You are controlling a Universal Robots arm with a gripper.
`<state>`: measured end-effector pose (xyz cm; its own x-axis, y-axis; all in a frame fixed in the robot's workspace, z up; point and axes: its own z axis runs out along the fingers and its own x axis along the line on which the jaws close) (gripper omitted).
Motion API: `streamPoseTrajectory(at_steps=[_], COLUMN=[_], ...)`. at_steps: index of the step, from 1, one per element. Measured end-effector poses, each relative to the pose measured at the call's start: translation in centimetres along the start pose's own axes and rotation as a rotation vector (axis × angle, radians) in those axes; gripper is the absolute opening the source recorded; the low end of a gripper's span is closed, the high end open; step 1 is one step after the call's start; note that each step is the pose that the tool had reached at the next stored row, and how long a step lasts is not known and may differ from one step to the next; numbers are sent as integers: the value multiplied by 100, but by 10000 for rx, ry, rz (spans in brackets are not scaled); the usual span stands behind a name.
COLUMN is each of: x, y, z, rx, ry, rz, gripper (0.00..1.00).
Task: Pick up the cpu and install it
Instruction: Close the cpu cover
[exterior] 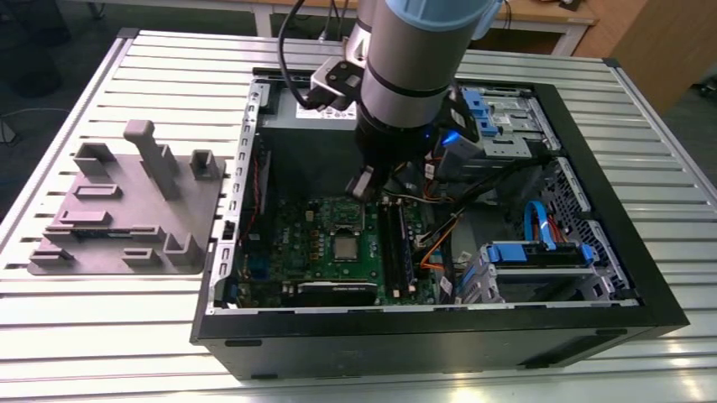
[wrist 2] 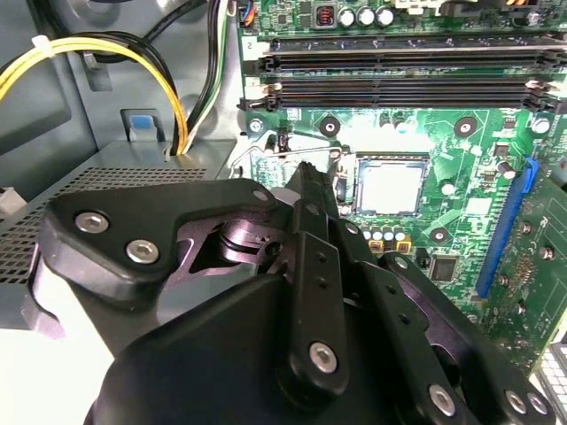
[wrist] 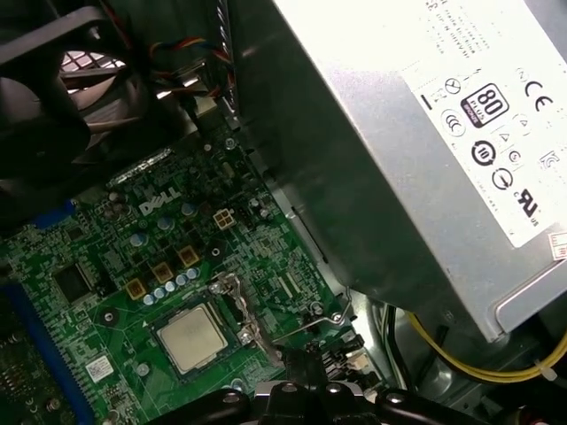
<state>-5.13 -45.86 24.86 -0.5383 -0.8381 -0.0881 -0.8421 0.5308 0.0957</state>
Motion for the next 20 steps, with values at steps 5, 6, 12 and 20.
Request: streamPoseTrajectory(at_steps=[5, 6, 12, 20], x=[17, 20, 40, 75], y=[-10, -13, -26, -48], z=[-2, -3, -6, -12], rx=[3, 4, 10, 16], ry=[4, 6, 17, 25], rz=[1, 1, 0, 1], gripper=[10, 10, 10, 10])
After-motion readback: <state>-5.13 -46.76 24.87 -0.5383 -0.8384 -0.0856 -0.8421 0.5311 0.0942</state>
